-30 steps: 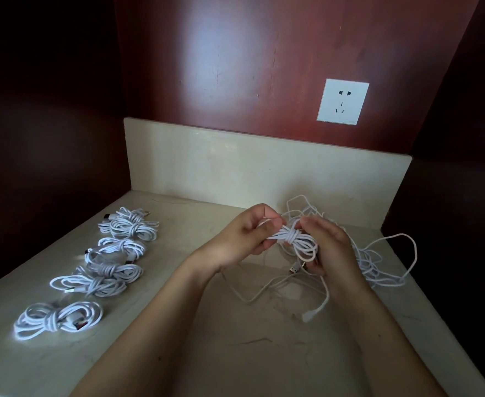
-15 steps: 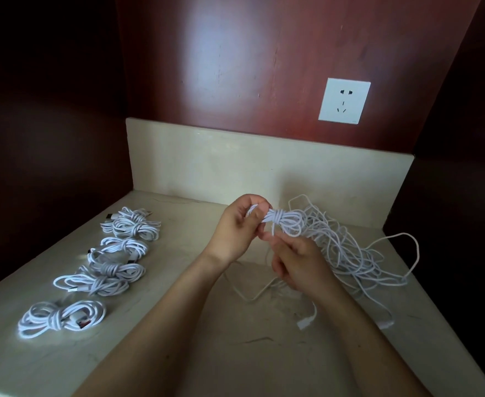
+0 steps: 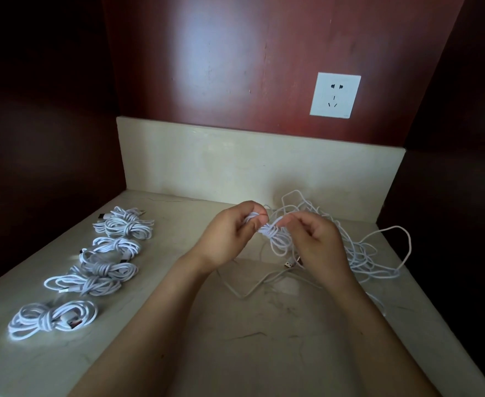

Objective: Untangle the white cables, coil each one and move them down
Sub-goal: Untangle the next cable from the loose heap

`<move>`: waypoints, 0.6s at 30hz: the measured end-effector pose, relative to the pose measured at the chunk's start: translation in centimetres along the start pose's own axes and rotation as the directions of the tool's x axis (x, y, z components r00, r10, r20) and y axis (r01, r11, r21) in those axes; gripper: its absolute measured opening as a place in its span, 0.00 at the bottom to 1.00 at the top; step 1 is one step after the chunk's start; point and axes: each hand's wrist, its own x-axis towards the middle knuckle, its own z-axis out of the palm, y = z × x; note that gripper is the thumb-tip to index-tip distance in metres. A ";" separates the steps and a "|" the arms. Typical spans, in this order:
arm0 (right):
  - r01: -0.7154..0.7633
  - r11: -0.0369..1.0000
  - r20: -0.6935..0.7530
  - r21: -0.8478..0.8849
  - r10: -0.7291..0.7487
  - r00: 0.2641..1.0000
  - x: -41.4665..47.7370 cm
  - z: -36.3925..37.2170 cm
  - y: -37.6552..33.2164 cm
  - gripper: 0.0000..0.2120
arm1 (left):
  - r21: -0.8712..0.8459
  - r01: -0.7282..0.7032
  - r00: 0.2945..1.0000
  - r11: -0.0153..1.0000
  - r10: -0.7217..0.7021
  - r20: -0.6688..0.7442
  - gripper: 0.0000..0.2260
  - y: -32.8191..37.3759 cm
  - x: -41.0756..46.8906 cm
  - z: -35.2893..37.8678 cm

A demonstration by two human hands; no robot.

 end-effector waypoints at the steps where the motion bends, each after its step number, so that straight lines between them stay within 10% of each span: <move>1: -0.012 1.000 -0.026 0.025 0.013 1.000 0.1 -0.2 0.2 0.10 | -0.043 0.002 0.999 0.999 0.000 0.046 0.05 0.2 0.0 0.0; 10: -0.426 0.815 0.122 0.393 0.413 0.902 -0.2 0.3 1.0 0.08 | -0.453 0.119 0.993 0.884 -0.112 0.041 0.06 2.1 0.3 0.4; 18: -0.077 0.996 0.389 -0.039 0.086 0.917 -1.7 2.8 0.4 0.12 | -0.344 0.049 0.966 0.938 -0.132 -0.221 0.05 1.1 0.4 0.7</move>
